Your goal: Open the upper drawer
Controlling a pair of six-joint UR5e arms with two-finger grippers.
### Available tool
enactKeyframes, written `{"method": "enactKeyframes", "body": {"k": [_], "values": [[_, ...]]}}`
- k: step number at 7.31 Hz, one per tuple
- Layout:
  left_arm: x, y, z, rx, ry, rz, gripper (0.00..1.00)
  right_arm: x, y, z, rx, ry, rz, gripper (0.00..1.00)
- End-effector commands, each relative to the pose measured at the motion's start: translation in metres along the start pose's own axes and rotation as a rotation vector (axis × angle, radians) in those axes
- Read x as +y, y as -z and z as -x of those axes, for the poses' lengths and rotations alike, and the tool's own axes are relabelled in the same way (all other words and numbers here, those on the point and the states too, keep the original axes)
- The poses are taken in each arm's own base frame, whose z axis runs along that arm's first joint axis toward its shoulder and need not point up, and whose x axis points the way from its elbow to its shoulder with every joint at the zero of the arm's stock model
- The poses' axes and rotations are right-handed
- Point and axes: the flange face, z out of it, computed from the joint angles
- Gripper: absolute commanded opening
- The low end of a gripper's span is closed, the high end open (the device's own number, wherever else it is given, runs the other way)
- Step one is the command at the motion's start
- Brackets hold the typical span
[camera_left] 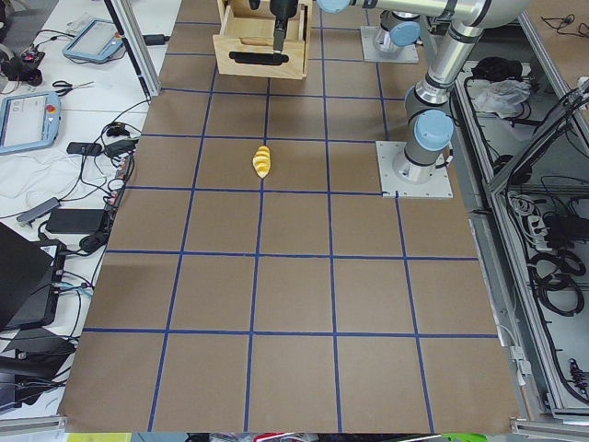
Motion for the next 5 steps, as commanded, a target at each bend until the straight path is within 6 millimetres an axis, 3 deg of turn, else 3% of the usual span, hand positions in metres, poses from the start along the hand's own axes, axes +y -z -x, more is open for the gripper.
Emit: {"method": "enactKeyframes", "body": {"k": [1, 5], "values": [[0.0029, 0.0058, 0.001, -0.005, 0.0, -0.009, 1.0, -0.0002, 0.0, -0.0008, 0.0, -0.002, 0.0, 1.0], [-0.0048, 0.002, 0.0106, -0.002, 0.012, -0.01, 1.0, 0.0, 0.0, 0.0, 0.0, 0.001, 0.0, 1.0]]}}
